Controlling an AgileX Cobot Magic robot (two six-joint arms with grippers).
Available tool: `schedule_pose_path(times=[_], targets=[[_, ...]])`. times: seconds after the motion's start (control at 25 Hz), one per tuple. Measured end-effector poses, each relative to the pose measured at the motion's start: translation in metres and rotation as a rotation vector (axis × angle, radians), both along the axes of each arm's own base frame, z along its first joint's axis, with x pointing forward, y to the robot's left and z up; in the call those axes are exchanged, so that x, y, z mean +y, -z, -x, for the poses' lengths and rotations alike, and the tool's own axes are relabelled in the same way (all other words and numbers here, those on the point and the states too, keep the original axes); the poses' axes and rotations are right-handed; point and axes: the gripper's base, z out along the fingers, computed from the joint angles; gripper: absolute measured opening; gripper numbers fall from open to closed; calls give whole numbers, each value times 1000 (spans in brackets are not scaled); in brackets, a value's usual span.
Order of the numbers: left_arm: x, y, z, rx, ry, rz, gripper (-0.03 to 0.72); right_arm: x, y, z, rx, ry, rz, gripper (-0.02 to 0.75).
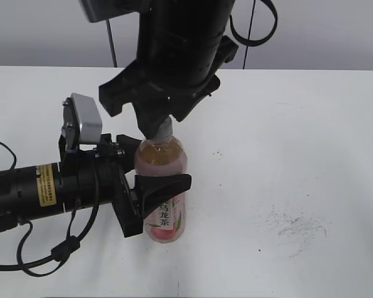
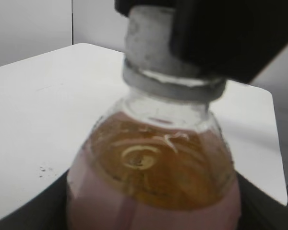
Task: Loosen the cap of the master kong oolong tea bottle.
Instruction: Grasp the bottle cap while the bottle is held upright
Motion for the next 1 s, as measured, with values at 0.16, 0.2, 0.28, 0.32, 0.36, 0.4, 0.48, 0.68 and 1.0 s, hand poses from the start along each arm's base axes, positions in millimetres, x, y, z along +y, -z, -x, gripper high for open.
schedule_pose_path(times=[0.16, 0.2, 0.28, 0.32, 0.36, 0.4, 0.48, 0.68, 1.0], targets=[[0, 0, 0, 0, 0, 0, 445, 1, 0, 1, 10, 0, -9, 271], [0, 0, 0, 0, 0, 0, 445, 1, 0, 1, 9, -4, -8, 270], [0, 0, 0, 0, 0, 0, 445, 1, 0, 1, 7, -15, -7, 270], [0, 0, 0, 0, 0, 0, 445, 1, 0, 1, 3, -32, -4, 270], [0, 0, 0, 0, 0, 0, 445, 1, 0, 1, -2, -53, 0, 269], [0, 0, 0, 0, 0, 0, 445, 1, 0, 1, -10, -87, 5, 269], [0, 0, 0, 0, 0, 0, 445, 1, 0, 1, -38, -198, 24, 269], [0, 0, 0, 0, 0, 0, 445, 1, 0, 2, -136, -585, 88, 269], [0, 0, 0, -3, 3, -2, 445, 3, -1, 3, -367, -1469, 219, 269]])
